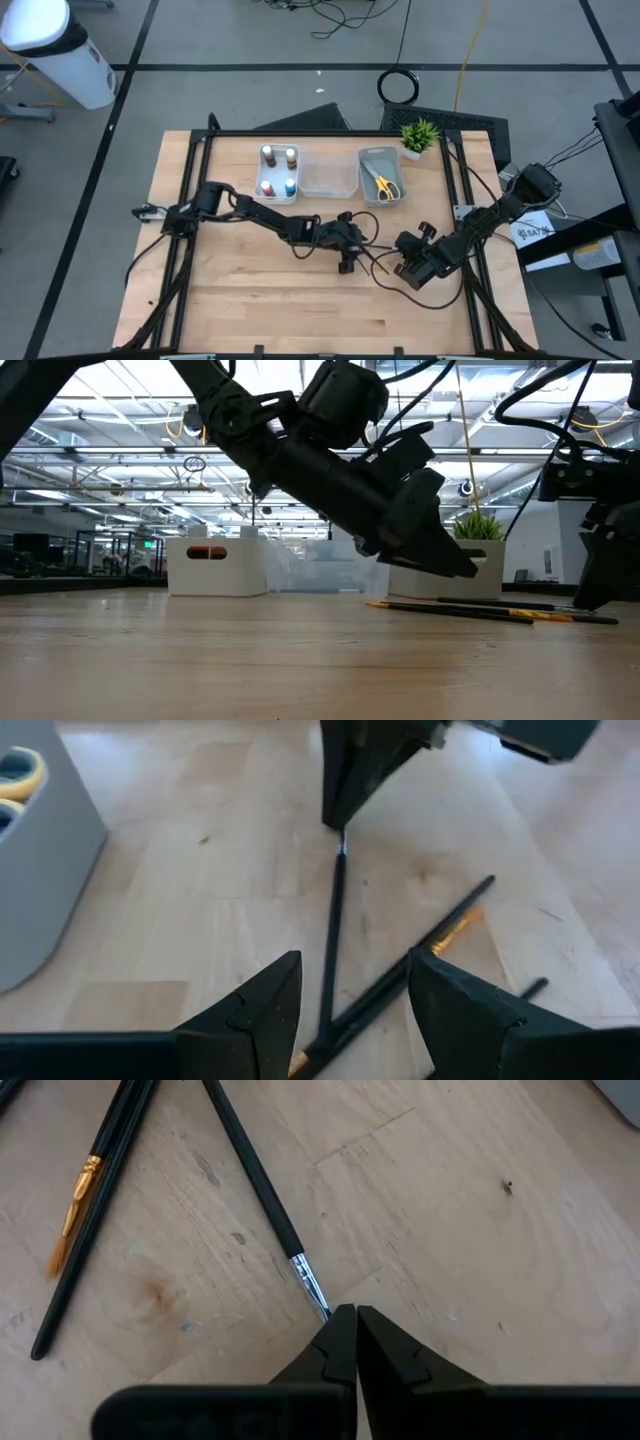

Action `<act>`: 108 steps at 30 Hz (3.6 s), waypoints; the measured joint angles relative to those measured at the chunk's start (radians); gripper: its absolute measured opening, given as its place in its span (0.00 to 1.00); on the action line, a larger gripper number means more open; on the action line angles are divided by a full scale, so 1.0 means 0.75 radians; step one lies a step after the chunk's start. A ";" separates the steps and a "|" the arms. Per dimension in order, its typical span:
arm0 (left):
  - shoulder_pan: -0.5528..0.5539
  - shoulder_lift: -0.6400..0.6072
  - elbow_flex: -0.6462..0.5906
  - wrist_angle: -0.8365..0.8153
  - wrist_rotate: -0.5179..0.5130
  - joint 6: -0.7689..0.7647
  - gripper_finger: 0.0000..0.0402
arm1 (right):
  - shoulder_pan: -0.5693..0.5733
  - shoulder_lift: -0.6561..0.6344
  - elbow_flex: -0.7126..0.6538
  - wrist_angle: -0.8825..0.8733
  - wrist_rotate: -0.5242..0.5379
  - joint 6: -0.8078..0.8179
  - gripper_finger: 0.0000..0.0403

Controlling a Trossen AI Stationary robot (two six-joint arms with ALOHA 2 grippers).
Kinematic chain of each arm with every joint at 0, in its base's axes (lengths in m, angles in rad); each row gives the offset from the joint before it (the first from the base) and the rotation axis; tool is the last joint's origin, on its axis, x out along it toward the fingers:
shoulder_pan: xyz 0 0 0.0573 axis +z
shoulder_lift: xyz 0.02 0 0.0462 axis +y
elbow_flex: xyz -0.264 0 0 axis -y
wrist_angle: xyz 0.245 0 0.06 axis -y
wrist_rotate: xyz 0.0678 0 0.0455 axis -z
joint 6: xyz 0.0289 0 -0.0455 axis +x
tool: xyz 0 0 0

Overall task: Pick & Place Paint Supplies
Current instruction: Put the silver paint brush in the transparent bin, then put the gold paint brush in the transparent bin

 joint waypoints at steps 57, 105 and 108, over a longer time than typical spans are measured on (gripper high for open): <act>0.019 -0.085 -0.002 -0.172 -0.022 -0.001 0.03 | -0.006 -0.001 -0.001 0.057 -0.011 -0.038 0.00; 0.499 -0.903 -0.806 -0.074 -0.103 -0.152 0.24 | -0.066 0.001 -0.002 0.263 0.001 -0.220 0.00; 0.493 -0.903 -0.806 -0.059 -0.103 -0.171 0.30 | -0.066 0.001 -0.002 0.289 0.002 -0.242 0.00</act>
